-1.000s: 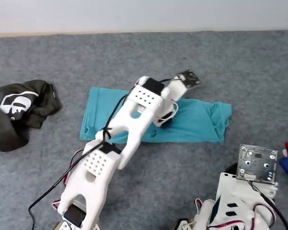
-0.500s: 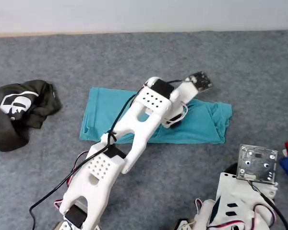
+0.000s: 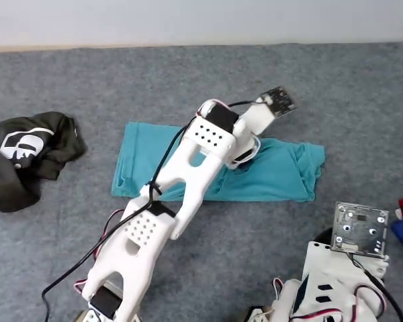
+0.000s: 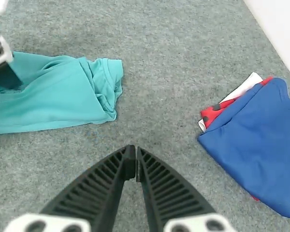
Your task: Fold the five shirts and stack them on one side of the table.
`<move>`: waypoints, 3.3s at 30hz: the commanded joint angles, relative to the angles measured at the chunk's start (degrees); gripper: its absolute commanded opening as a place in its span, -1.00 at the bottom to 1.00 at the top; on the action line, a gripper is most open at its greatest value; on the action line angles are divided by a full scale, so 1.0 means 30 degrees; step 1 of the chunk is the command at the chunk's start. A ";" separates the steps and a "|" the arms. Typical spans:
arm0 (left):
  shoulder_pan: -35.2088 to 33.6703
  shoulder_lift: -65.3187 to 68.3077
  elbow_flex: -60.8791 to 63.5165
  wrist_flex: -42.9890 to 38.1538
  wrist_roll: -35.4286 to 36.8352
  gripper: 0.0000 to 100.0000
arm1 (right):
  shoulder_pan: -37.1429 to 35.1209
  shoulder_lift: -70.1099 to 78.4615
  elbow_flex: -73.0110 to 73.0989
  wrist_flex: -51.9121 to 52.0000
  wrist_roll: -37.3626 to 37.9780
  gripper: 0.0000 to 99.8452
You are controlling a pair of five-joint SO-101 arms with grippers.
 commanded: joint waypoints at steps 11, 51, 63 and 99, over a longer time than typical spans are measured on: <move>-0.0762 -0.0322 -0.3560 0.1641 0.0117 -0.65 | 0.0161 -0.0015 -0.0234 -0.0132 -0.0234 -0.98; -0.0996 0.3839 -0.6637 0.3575 0.0381 -0.73 | 0.0161 -0.0015 -0.0293 -0.0044 -0.0234 -0.98; -0.2051 0.3810 -0.7516 0.3663 0.0440 -0.73 | 0.0161 -0.0015 -0.0264 -0.0044 -0.0234 -0.98; -0.0908 -0.1260 0.0952 0.3077 0.0527 -0.73 | 0.0161 -0.0015 -0.0293 0.0044 -0.0234 -0.98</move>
